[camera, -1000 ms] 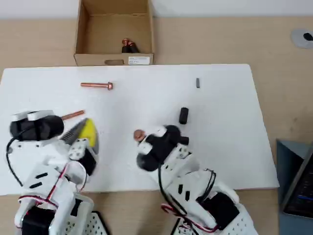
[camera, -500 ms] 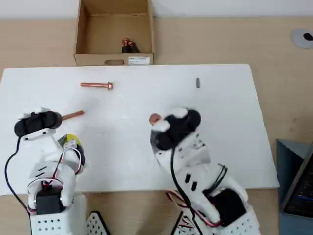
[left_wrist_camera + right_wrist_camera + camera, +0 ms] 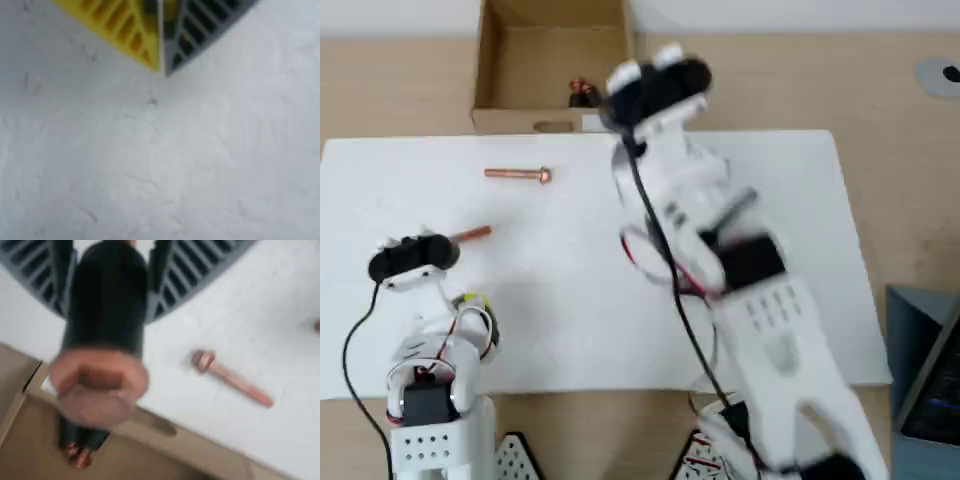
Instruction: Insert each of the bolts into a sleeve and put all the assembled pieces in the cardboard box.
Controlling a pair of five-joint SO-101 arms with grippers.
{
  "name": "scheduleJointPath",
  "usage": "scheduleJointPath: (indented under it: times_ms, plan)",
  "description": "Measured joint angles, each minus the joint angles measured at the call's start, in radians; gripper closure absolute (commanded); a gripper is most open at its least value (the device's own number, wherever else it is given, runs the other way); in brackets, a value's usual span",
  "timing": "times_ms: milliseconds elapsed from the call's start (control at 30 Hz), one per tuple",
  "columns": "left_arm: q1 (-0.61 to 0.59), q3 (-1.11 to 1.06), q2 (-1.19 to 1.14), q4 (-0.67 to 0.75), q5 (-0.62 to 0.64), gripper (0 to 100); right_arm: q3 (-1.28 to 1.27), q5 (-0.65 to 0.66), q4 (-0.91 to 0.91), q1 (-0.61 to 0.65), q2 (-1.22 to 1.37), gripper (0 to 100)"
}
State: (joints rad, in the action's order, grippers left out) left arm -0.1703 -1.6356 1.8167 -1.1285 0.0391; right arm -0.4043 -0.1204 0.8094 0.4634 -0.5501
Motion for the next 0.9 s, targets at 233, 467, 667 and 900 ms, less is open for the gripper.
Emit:
scheduleJointPath:
  times_ms: [233,467,667,900]
  plan:
    - [0.0,0.0,0.0,0.0,0.0,100,0.296,0.052,-0.098,-0.011,0.362,98.9]
    - [0.0,0.0,0.0,0.0,0.0,100,0.578,0.155,-0.221,-0.014,0.73,98.9]
    - [0.0,0.0,0.0,0.0,0.0,100,0.855,0.244,-0.227,-0.014,1.036,98.8]
    - [0.0,0.0,0.0,0.0,0.0,100,1.16,0.396,-0.227,-0.014,1.329,98.7]
